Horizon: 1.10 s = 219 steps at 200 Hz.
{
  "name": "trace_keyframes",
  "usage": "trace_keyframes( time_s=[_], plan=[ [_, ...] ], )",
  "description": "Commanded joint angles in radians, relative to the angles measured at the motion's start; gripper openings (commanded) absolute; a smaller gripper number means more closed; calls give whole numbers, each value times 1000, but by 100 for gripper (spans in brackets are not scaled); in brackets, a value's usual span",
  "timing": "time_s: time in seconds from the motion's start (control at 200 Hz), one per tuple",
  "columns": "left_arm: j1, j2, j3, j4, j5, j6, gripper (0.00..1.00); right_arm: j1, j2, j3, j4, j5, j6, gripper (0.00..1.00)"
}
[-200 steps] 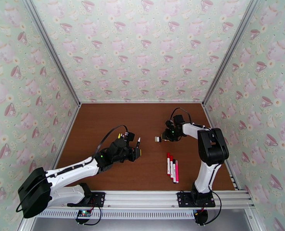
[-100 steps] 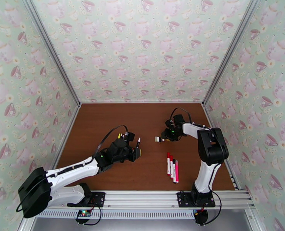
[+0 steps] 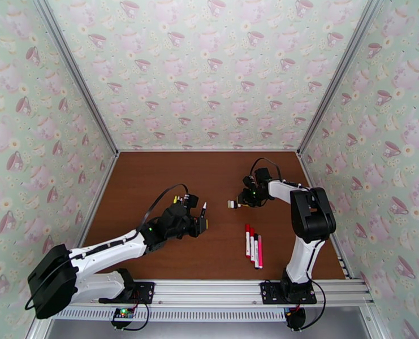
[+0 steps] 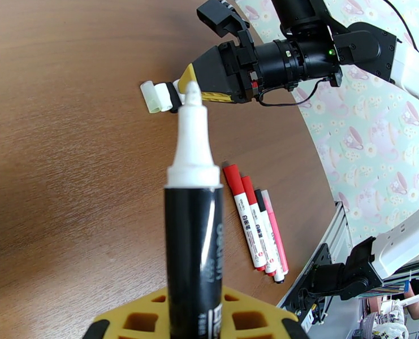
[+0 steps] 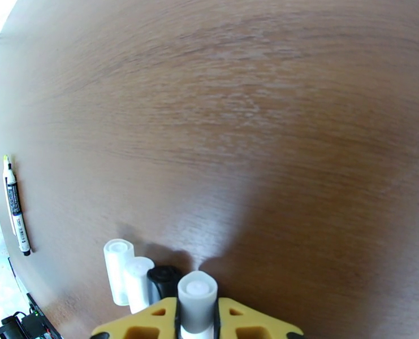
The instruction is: Open the pen caps
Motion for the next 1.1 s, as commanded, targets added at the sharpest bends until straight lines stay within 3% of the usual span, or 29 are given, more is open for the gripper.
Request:
trace_keyframes(
  time_s=[0.0, 0.195, 0.631, 0.891, 1.092],
  plan=[
    [4, 0, 3, -5, -2, -9, 10, 11, -6, 3, -22, -19, -11, 21],
    [6, -1, 1, -5, -3, -8, 10, 19, -13, -8, -25, -10, -11, 21],
    [4, 23, 34, -68, -65, 3, 14, 20, -136, -60, -7, 29, 33, 36],
    [-2, 61, 111, -197, -192, 30, 17, 63, -332, -196, 57, 114, 132, 42],
    [-1, 138, 196, -317, -320, 44, 17, 114, -533, -326, 128, 126, 205, 53]
  ],
)
